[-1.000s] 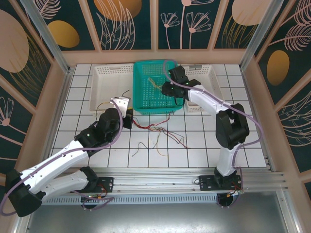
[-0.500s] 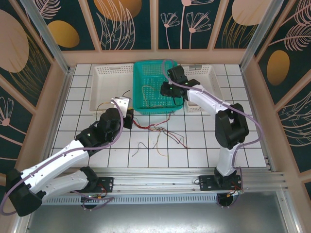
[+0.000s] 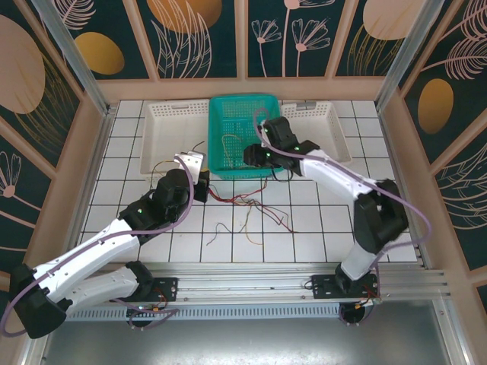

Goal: Untangle the cables

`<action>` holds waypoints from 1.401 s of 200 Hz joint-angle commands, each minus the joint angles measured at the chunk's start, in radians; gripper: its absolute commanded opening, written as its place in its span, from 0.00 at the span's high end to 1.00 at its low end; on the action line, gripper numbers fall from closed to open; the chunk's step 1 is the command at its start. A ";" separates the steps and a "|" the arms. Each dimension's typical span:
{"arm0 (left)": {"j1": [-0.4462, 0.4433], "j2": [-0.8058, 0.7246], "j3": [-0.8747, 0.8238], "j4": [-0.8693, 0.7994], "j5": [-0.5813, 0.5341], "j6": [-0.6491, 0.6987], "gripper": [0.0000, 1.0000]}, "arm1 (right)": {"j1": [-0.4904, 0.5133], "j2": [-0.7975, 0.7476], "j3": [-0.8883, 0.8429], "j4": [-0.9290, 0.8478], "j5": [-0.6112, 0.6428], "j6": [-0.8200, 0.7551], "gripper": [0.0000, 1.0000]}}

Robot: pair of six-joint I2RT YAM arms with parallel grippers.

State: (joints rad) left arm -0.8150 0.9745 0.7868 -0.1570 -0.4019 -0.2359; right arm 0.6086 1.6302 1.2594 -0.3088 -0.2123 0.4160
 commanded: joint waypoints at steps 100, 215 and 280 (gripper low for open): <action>0.005 -0.031 0.015 0.051 0.025 -0.068 1.00 | 0.306 -0.421 -0.701 0.336 0.017 0.159 0.56; 0.005 -0.138 -0.040 0.132 0.111 -0.074 1.00 | 0.356 -0.138 -0.695 0.608 0.218 0.267 0.61; 0.006 -0.179 -0.050 0.137 0.081 -0.064 1.00 | 0.356 -0.166 -0.720 0.585 0.293 0.276 1.00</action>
State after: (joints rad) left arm -0.8150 0.8158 0.7383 -0.0628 -0.3107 -0.2970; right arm 0.9577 1.5185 0.5449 0.2684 0.0078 0.6830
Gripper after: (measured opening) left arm 0.076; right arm 0.055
